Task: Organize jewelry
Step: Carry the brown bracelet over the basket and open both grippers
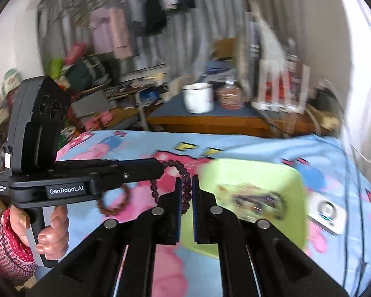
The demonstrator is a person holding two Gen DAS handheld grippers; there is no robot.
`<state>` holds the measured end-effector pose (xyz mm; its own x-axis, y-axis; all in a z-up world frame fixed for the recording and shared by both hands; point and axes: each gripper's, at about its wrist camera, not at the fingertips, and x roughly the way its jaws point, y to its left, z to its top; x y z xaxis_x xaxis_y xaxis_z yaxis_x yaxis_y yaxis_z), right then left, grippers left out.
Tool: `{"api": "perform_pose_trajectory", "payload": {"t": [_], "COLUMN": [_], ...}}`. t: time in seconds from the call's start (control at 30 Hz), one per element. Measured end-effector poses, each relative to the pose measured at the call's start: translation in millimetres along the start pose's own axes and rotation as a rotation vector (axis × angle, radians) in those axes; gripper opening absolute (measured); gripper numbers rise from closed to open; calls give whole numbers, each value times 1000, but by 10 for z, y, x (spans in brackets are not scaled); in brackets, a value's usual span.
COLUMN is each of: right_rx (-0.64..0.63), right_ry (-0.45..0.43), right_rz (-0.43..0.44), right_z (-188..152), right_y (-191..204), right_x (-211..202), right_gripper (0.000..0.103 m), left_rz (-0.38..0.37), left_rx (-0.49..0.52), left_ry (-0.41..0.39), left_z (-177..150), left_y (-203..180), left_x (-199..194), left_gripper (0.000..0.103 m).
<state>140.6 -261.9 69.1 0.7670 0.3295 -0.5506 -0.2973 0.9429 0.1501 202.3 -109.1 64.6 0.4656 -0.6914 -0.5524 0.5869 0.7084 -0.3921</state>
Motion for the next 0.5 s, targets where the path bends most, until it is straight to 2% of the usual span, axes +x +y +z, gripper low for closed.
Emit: {"api": "perform_pose_trajectory", "payload": {"t": [0.1,0.2,0.23,0.27,0.3,0.37,0.43,0.5], "right_rx": [78,138,143,152,169,199,175,130], "right_ry": [-1,9,11,4,-13,-79,-190,-308], "right_rz": [-31,-22,-40,-70,-86,-86,-75,-71], "right_z": [-102,-176,-207,-226,-231,-218,-176,-191], "right_y": [-334,-509,-528,-562,-592,-594,-490,-312], "right_x": [-28,43,78,103,79,-138,-432,-777], "right_gripper": [0,0,3,9,9,9,9,9], "left_rz": [18,81,118,162,192,183,125,109], "left_rx": [42,34,24,16,8,-18,-7,42], "left_ry": [26,37,43,65,84,87,3,-89], "left_z": [56,63,66,73,77,93,122,97], "left_y": [-221,-248,-214,-161,-125,-50,-101,-193], "left_x": [294,505,572,633,656,542,123,-296], "left_gripper": [7,8,13,25,25,25,25,25]}}
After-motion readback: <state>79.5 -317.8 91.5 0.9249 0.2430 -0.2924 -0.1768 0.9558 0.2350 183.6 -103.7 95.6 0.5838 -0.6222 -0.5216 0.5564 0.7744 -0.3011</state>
